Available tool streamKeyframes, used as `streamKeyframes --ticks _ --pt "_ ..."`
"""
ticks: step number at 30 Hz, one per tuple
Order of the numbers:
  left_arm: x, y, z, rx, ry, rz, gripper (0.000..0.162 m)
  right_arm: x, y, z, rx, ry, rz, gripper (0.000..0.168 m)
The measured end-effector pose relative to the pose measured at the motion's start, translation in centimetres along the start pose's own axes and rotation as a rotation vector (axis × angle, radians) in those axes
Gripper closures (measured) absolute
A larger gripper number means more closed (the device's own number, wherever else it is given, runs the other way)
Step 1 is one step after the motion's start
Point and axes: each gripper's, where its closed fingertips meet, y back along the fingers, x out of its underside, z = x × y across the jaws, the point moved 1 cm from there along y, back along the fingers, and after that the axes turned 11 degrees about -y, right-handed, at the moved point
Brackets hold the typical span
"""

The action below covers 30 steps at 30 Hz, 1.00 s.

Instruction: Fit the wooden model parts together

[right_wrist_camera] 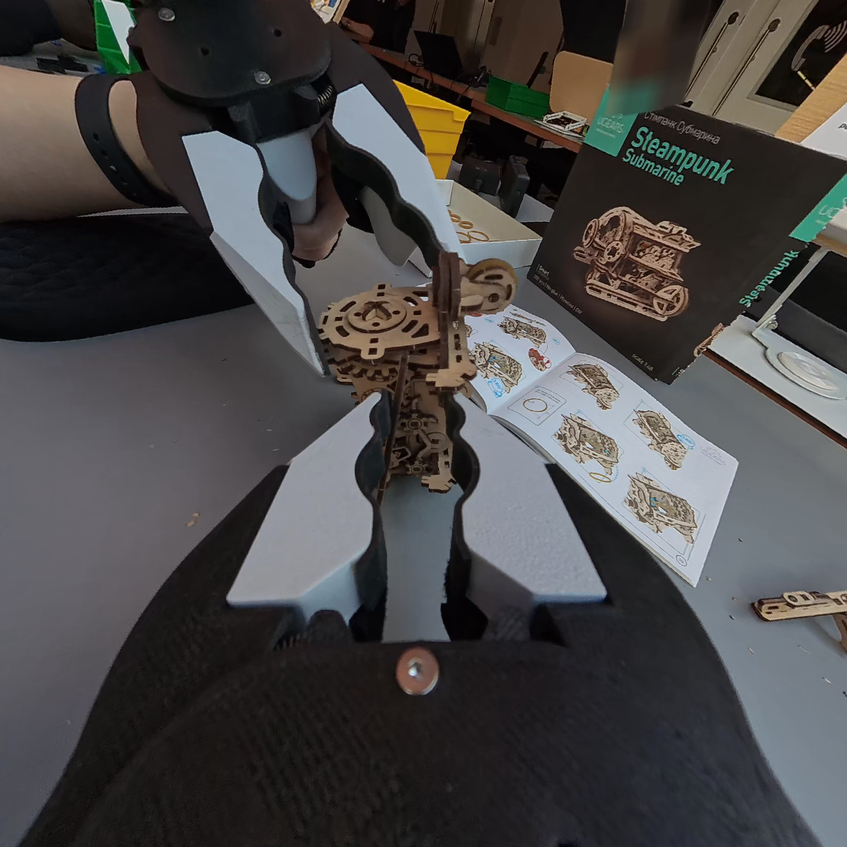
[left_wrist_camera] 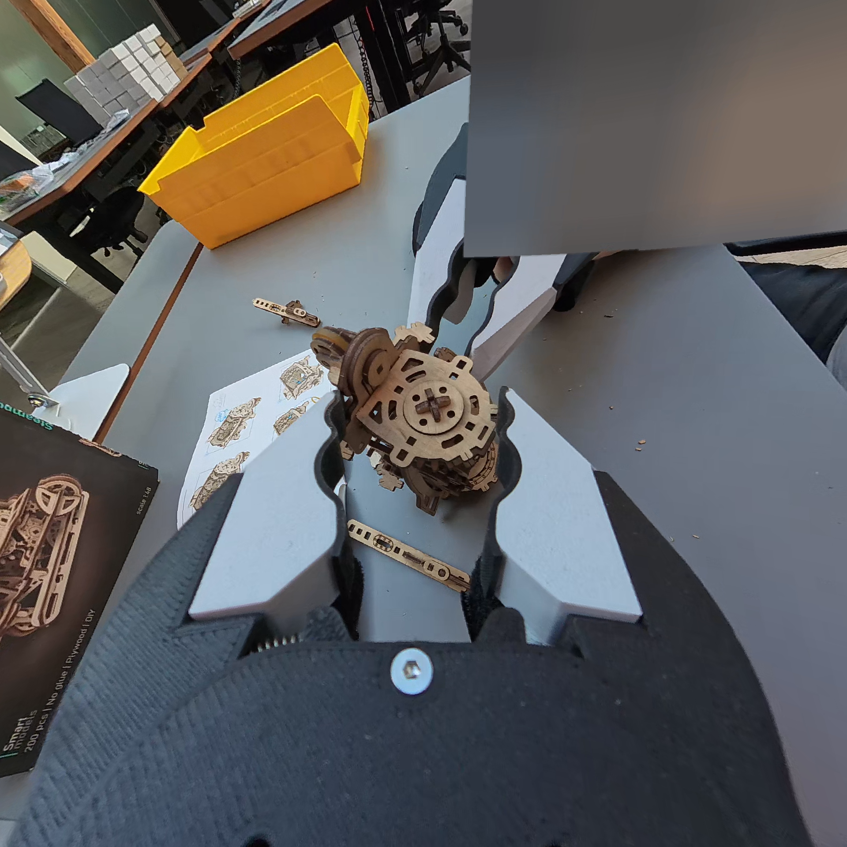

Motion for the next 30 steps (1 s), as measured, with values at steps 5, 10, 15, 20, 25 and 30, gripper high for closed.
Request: streamKeyframes --ticks 5,10,15,20,25,30 --pt "0.0 0.0 0.0 -0.002 0.006 -0.002 0.097 0.6 -0.2 0.0 0.057 0.062 0.051 0.137" --pt "-0.1 0.0 0.0 -0.004 0.011 -0.005 0.097 0.5 -0.3 0.1 0.068 0.065 0.050 0.139" --pt "-0.1 0.0 0.0 -0.007 0.016 -0.008 0.097 0.3 -0.4 0.1 0.068 0.072 0.039 0.147" --pt "0.0 0.0 0.0 -0.005 0.016 -0.010 0.097 -0.1 0.2 0.3 0.027 0.047 0.013 0.139" --pt "0.1 0.1 0.1 -0.005 0.022 -0.015 0.097 -0.7 2.3 -0.7 -0.026 -0.050 -0.053 0.139" --pt "0.0 0.0 0.1 -0.002 0.040 -0.032 0.097 -1.0 2.1 -2.1 -0.058 -0.133 -0.039 0.145"
